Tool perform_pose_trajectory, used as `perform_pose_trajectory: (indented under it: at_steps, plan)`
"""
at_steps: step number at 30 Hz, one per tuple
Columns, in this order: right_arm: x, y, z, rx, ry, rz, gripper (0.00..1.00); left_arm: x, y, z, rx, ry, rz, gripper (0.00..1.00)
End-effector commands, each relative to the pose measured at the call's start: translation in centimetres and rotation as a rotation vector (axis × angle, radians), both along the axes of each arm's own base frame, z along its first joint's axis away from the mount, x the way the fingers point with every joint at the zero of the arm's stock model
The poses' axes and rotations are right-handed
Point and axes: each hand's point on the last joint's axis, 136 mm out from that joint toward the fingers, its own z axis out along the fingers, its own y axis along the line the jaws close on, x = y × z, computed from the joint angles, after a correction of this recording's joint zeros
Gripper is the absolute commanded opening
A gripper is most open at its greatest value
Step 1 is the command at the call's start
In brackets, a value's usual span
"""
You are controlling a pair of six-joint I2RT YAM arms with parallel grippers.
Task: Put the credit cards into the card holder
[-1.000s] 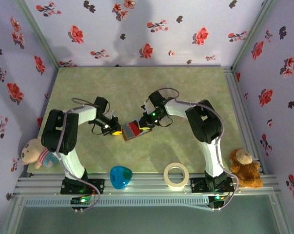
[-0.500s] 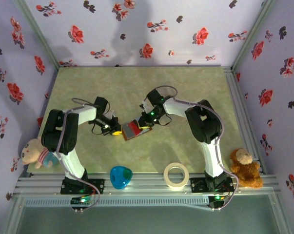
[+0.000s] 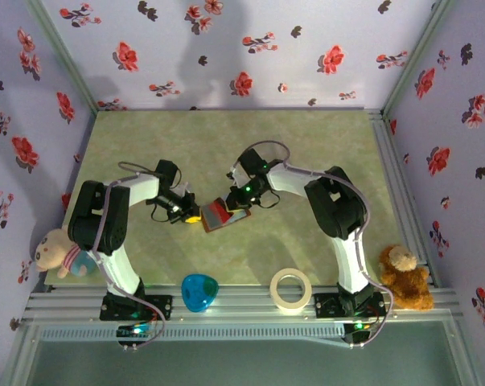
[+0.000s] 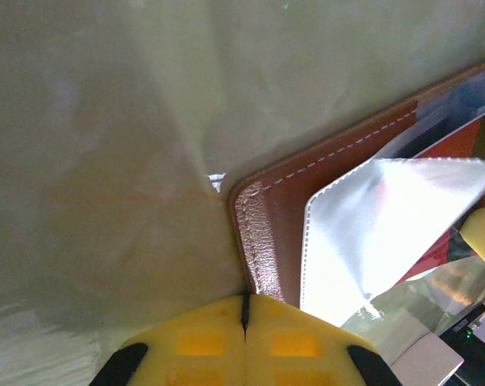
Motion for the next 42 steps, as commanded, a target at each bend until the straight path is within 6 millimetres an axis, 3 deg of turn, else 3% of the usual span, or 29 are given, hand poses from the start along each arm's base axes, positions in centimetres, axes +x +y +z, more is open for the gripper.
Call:
perform_pose_trajectory:
  at_steps: [1, 9, 20, 34, 37, 42]
  plan:
    - [0.1, 0.2, 0.2, -0.018, -0.063, -0.011, 0.08, -0.6, 0.2, -2.1, 0.054, 0.021, -0.027, 0.07]
    - [0.0, -0.1, 0.7, -0.034, -0.062, -0.017, 0.08, -0.8, 0.4, -2.3, 0.064, 0.020, -0.022, 0.06]
    - [-3.4, 0.0, -0.6, -0.036, 0.087, -0.022, 0.16, -1.0, 0.6, -2.4, 0.072, 0.017, -0.019, 0.05]
    - [-4.3, 1.6, 0.4, 0.006, 0.124, -0.026, 0.21, -0.8, 0.4, -2.1, 0.075, 0.016, -0.020, 0.04]
    - [-4.4, 2.0, 0.8, 0.017, 0.117, -0.017, 0.26, -0.9, 0.4, -2.2, 0.079, 0.026, -0.022, 0.04]
    - [-4.3, 1.3, 1.4, -0.027, 0.080, -0.007, 0.28, -1.4, 0.6, -1.8, 0.084, 0.030, -0.034, 0.04]
